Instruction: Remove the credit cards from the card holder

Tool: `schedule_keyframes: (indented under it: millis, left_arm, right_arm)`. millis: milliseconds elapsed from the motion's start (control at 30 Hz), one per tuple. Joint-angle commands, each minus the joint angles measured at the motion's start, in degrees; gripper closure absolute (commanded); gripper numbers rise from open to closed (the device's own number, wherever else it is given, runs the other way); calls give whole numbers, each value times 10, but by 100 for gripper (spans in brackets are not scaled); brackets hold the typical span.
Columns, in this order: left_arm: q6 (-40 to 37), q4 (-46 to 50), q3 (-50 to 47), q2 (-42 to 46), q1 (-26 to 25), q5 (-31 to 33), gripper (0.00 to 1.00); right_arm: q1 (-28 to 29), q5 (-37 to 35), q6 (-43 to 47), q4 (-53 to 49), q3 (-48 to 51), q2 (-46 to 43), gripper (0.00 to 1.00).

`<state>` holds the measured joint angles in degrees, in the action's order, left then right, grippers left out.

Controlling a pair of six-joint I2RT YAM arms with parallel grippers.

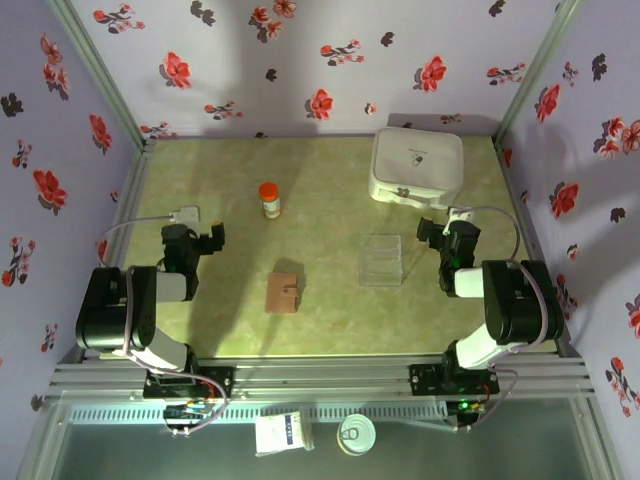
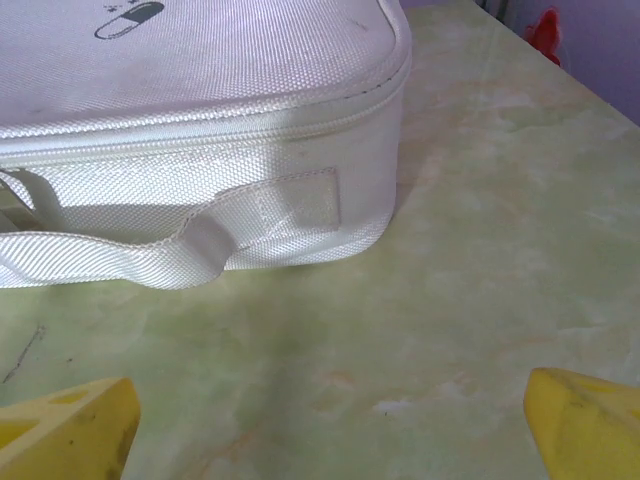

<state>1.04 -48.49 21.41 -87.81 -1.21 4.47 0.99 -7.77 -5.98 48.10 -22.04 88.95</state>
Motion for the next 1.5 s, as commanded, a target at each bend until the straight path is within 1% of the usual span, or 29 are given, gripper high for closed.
schedule_keyframes:
  millis: [0, 867, 933, 967, 1033, 1067, 1133, 1200, 1233, 1367, 1433, 1467]
  left_arm:
    - [-13, -21, 11, -5, 5, 14, 0]
    - [-13, -20, 12, -6, 5, 14, 0]
    - [-15, -25, 10, -4, 5, 16, 0]
    - [-15, -17, 11, 3, 2, 28, 0]
    - [-16, 25, 23, 32, -9, 62, 0]
    - [-15, 62, 35, 54, -16, 85, 0]
    - [-13, 132, 59, 88, -31, 129, 0]
    - [4, 207, 86, 118, -48, 169, 0]
    - [22, 240, 98, 129, -53, 178, 0]
    - [75, 418, 169, 164, -77, 179, 0]
    - [97, 499, 201, 177, -91, 171, 0]
    - [106, 534, 214, 186, -97, 156, 0]
  right_arm:
    - [-2, -10, 11, 18, -7, 4, 1]
    - [-2, -10, 12, 18, -6, 3, 1]
    - [-2, -14, 12, 27, -3, -2, 1]
    - [-1, -16, 13, 14, -2, -19, 1]
    - [0, -19, 13, -38, -11, -57, 1]
    - [0, -21, 12, -74, -22, -75, 1]
    - [0, -16, 14, -113, -36, -96, 1]
    - [1, -2, 10, -171, -55, -122, 1]
    - [1, 6, 3, -198, -63, -132, 1]
    - [7, 44, -32, -341, -113, -168, 1]
    - [15, 64, -52, -408, -134, -180, 3]
    - [20, 72, -64, -442, -145, -185, 5]
